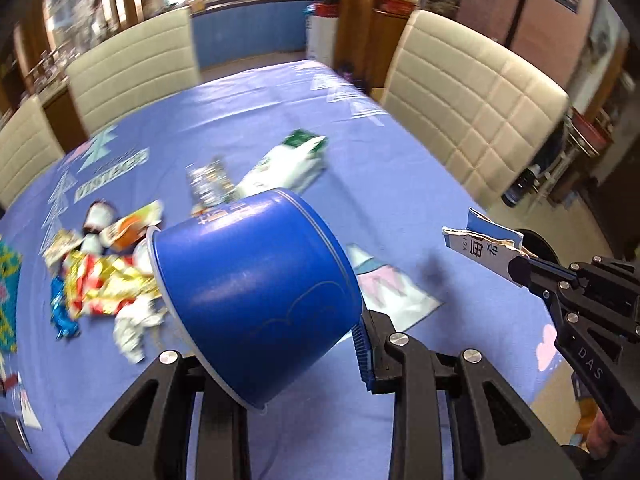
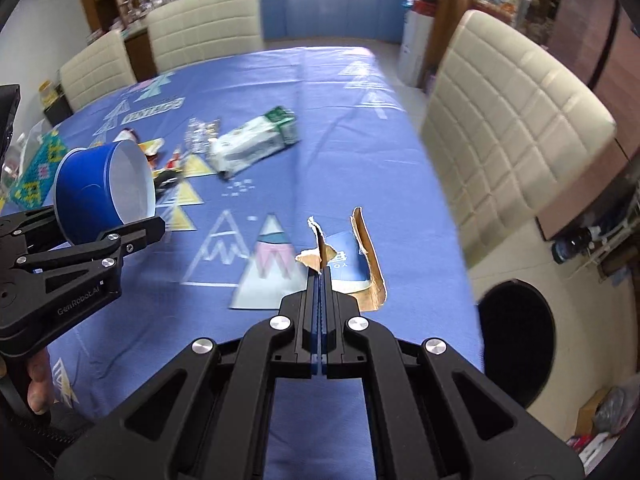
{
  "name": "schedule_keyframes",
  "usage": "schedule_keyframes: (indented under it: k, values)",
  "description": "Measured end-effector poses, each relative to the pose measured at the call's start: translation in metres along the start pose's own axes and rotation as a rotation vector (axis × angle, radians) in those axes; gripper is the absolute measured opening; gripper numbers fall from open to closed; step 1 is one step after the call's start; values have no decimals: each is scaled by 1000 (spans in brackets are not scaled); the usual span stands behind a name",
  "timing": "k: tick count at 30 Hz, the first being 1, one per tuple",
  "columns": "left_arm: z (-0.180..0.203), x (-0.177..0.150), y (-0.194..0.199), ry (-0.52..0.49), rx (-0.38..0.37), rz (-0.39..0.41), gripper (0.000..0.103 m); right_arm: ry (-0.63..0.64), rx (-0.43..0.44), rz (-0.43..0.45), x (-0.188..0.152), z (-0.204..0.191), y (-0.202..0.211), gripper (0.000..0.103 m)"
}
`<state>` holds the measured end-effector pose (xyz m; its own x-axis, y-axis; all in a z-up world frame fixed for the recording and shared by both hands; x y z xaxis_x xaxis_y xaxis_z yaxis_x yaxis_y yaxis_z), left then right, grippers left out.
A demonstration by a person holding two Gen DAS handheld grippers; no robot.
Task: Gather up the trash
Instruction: 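Carry the cardboard to the black bin and open the right gripper while the left carries the bowl, then lower the blue bowl into the black bin and open the left gripper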
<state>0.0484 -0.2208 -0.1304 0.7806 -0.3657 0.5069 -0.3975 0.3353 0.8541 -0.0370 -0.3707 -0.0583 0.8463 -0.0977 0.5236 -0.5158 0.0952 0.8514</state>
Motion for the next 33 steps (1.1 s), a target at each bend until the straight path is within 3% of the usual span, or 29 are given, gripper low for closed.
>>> schedule_keyframes:
  k: [13,21,24,25,28,29,33]
  values:
    - [154,13,-20,-270,-148,-17,29,-274,-221,-81,-67,159,7,4]
    - [224,12,-34,-372,-210,-45,30,-377,-275,-127,-104,210,-1,5]
    - [253,14,-36,-413,-238,-31,30,-392,-299,-137,-117,215,3,12]
    - [264,15,-36,-430,-246,-22,31,-405,-307,-137,-122,219,6,20]
    - [290,17,-38,-461,-272,-15,45,-439,-365,-81,-134,230,21,96]
    - [297,18,-38,-469,-275,-9,47,-433,-408,-68,-137,233,27,100]
    - [330,16,-37,-526,-298,10,48,-453,-439,-94,-154,241,32,100]
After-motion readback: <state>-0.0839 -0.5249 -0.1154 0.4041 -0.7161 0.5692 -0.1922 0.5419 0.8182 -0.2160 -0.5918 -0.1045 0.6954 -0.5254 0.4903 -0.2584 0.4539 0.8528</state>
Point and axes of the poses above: each gripper's, at about its wrist camera, not at the fingertips, and y roughly against the way its jaws point, z to its right, x to its top, the point moved 5 cm from there along -y, roughly the way its jaws point, and after that the axes turned 7 degrees about y, right-handed, at the moved point
